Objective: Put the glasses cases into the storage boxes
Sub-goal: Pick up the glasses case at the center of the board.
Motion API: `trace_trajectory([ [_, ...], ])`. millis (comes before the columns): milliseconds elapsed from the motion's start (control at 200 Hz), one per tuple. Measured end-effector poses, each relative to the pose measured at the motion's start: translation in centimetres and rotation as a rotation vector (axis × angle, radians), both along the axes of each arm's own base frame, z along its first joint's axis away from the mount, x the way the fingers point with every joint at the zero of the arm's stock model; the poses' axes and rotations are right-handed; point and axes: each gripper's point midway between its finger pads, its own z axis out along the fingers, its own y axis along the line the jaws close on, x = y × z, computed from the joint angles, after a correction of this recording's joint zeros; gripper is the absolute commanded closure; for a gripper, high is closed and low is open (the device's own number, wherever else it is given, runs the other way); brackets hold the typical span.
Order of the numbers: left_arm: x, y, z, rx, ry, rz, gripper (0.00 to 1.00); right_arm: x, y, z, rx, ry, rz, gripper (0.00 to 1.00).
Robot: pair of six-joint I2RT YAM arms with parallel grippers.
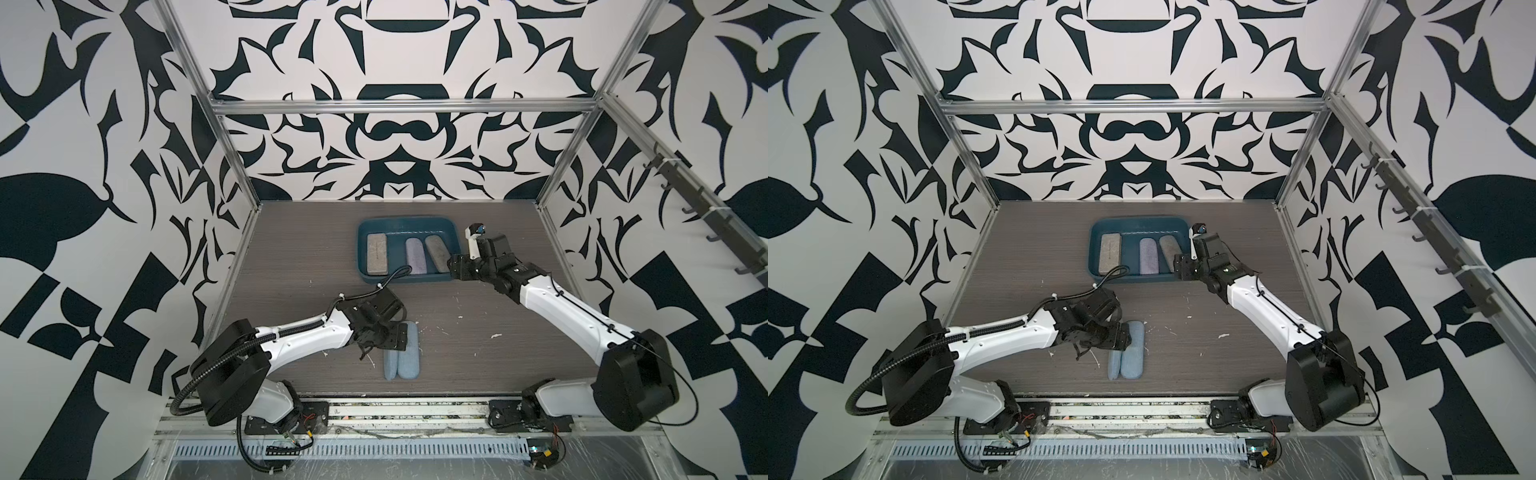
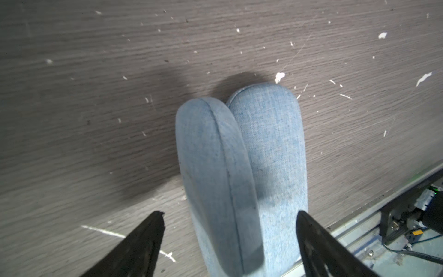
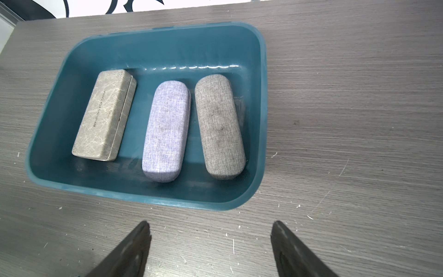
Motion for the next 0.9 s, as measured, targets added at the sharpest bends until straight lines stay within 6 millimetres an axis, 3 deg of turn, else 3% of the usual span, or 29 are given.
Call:
trace_trajectory([
  [180,-1.1,-0.4,-1.2,0.033,0.03,-0.026,0.14,-0.2,-0.1,-0.3,-0.001,0.009,-0.002,0.18],
  [720,-0.8,0.2,-1.2,0.101,0.005,-0.024,0.6,-0.1,-0.1,-0.3,-0.001,0.008,-0.003,0.18],
  [900,-0.7,0.6,-1.1,0.125,-0.008,-0.024,0.64,-0.1,-0.1,-0.3,0.0,0.007,-0.002,0.18],
])
